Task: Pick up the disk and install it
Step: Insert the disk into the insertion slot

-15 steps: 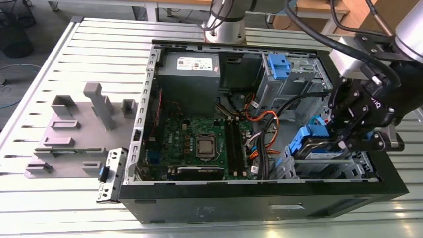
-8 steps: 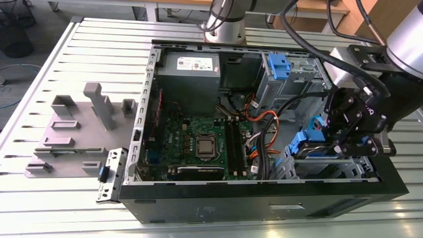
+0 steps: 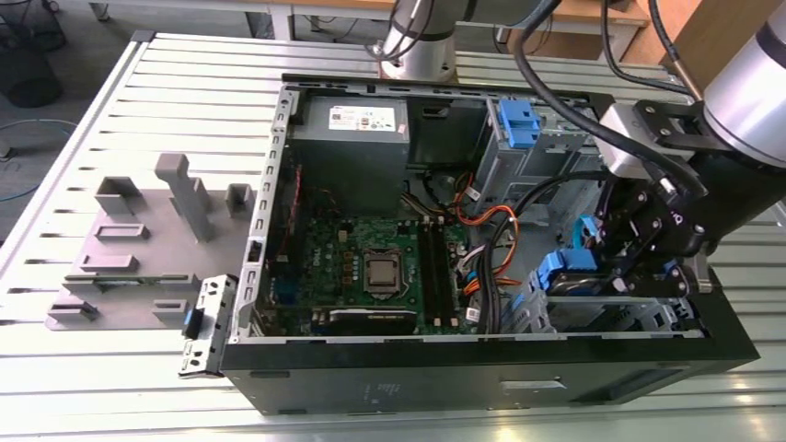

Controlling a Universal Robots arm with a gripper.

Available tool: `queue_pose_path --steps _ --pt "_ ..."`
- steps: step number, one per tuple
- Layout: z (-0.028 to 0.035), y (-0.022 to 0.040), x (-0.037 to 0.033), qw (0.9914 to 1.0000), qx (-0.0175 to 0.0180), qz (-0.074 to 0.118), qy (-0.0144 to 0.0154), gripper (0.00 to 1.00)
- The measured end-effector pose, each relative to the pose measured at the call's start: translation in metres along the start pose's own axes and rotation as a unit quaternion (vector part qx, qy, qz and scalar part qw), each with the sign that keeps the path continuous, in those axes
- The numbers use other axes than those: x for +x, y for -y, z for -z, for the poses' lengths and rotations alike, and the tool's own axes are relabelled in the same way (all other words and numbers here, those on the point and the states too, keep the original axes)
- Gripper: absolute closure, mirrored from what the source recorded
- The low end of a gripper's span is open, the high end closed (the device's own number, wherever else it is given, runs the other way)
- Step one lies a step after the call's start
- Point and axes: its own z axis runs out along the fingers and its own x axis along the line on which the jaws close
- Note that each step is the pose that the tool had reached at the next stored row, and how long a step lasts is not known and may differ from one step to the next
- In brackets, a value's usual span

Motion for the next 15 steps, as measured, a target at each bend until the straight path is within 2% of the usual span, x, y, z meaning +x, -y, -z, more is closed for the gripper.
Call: queue_pose_path --steps 4,6,14,15 --pt "-0.0042 0.0003 -0.0001 1.00000 0.0000 0.000 -0.0008 0.65" --pt "-0.0046 0.0003 -0.0001 1.00000 0.0000 0.000 -0.0017 0.65" --pt "-0.0051 0.0003 -0.0001 1.00000 0.0000 0.000 -0.0013 0.64" --pt "-0.0051 0.0003 -0.0001 1.00000 0.0000 0.000 -0.0013 0.58"
